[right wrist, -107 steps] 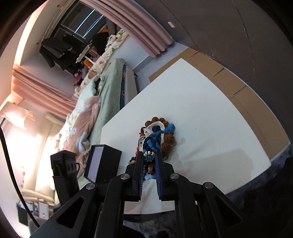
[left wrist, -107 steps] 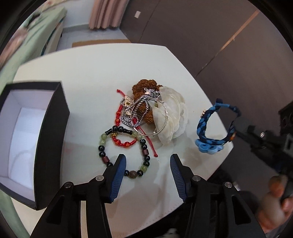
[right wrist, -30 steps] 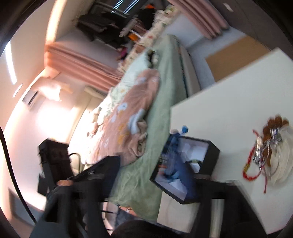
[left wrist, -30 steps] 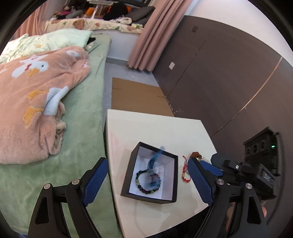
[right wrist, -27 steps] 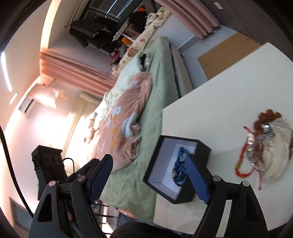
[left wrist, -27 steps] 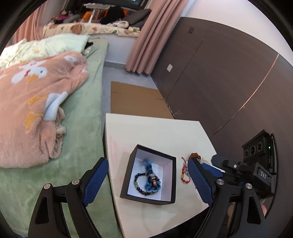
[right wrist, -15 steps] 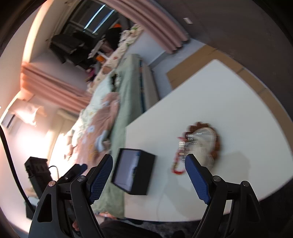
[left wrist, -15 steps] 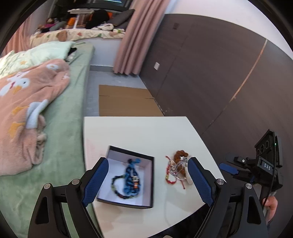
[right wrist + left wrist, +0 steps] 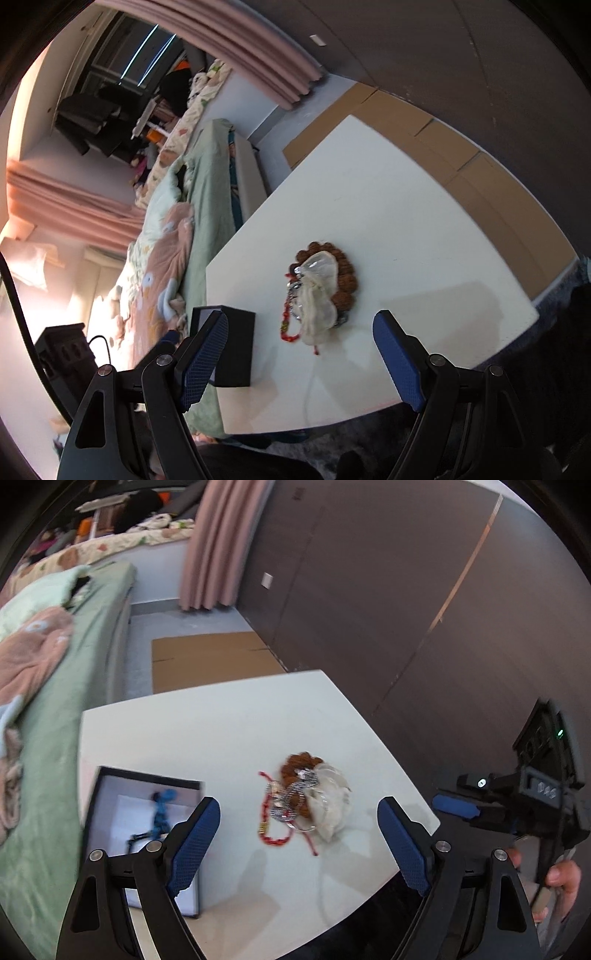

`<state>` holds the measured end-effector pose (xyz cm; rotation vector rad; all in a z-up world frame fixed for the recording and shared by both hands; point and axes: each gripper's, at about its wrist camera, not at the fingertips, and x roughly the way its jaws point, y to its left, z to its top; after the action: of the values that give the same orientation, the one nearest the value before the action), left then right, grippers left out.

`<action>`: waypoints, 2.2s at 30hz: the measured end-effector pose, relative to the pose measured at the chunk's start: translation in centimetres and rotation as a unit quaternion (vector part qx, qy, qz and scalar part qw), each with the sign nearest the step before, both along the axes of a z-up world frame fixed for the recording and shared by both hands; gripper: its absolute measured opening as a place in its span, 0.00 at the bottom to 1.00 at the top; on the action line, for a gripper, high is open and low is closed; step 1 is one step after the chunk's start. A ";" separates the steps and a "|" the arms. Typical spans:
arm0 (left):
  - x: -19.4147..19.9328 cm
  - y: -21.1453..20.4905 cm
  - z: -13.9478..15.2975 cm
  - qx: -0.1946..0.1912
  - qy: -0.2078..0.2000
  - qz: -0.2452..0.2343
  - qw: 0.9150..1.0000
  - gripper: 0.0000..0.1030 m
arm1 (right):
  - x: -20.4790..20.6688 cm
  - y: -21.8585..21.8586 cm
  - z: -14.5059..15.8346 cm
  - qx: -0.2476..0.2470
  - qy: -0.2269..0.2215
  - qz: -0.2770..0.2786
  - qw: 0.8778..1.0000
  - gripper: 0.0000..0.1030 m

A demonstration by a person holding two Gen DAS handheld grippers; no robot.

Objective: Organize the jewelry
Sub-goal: 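Move the left tool to the heap and grasp the white mesh pouch, then lift the white pouch with the left tool and drop it into the box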

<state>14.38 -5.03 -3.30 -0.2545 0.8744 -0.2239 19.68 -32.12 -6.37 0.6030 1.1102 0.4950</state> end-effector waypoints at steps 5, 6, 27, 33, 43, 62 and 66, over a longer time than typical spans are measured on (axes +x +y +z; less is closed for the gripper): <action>1.8 -3.0 -1.4 0.011 0.020 -0.027 0.999 0.75 | 0.1 -1.8 -0.2 -0.002 0.008 -0.017 1.000 0.79; 2.1 -3.5 -1.7 0.013 0.022 -0.030 0.999 0.74 | 0.2 -2.2 -0.3 -0.003 0.009 -0.019 1.000 0.79; 7.7 -8.9 -6.0 0.080 0.097 -0.039 0.991 0.61 | 0.8 -6.3 -2.5 0.023 0.064 -0.072 0.995 0.79; 7.7 -8.7 -7.1 0.091 0.114 -0.038 0.989 0.05 | 1.1 -5.9 -3.0 0.018 0.070 -0.068 0.995 0.79; 6.2 -7.2 -2.2 0.071 0.053 -0.044 0.995 0.01 | 1.5 -3.6 -3.7 0.010 0.072 -0.041 0.996 0.79; 2.8 -0.1 4.1 0.010 -0.022 -0.007 1.000 0.01 | 0.8 4.2 -5.9 0.026 0.088 0.078 0.993 0.61; 2.2 1.6 3.7 0.007 -0.019 0.006 1.000 0.01 | 0.8 5.6 -6.5 0.017 0.094 0.086 0.992 0.55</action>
<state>16.57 -3.46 0.40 -0.2415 0.8373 -0.2100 20.51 -26.49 -12.92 0.5958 1.3433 0.6168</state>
